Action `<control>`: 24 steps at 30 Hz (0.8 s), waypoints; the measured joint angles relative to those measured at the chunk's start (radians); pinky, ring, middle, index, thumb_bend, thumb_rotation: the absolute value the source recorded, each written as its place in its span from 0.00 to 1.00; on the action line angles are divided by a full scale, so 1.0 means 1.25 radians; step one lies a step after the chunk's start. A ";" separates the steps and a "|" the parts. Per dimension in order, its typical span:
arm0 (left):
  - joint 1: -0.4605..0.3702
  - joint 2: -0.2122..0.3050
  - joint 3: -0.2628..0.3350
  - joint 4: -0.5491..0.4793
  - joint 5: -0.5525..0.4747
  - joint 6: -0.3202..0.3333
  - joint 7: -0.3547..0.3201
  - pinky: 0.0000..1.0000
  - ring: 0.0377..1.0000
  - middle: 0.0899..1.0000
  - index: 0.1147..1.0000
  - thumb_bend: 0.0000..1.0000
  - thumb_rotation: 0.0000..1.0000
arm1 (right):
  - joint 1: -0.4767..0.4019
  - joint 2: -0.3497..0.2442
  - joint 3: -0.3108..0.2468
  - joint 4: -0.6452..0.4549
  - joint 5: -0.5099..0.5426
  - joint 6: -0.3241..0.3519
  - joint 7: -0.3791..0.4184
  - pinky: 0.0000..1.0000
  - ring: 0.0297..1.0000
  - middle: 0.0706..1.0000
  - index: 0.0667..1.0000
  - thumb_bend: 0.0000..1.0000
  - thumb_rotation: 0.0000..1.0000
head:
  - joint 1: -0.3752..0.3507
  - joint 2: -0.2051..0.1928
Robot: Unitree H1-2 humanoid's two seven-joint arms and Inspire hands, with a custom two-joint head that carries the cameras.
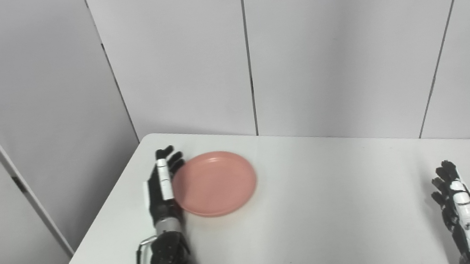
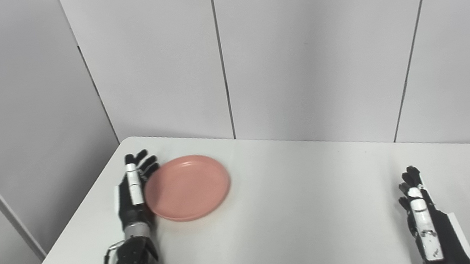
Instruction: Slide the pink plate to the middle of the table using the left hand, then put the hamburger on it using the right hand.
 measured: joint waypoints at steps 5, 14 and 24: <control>0.003 -0.017 -0.011 -0.010 -0.017 0.000 -0.038 0.75 0.75 0.72 0.71 0.90 1.00 | 0.002 0.007 -0.003 -0.027 0.016 0.019 -0.005 1.00 1.00 1.00 1.00 0.34 0.98 | -0.027 0.004; 0.016 -0.052 -0.041 -0.035 -0.026 0.000 -0.058 0.76 0.78 0.75 0.72 0.87 1.00 | -0.009 0.016 -0.005 0.041 0.034 0.018 -0.005 1.00 1.00 1.00 1.00 0.37 0.99 | -0.117 0.007; 0.033 -0.111 -0.091 -0.062 -0.016 0.018 -0.088 0.85 0.83 0.79 0.76 0.87 1.00 | -0.021 0.017 -0.006 0.130 0.063 -0.047 0.023 1.00 1.00 1.00 1.00 0.59 0.88 | -0.189 0.017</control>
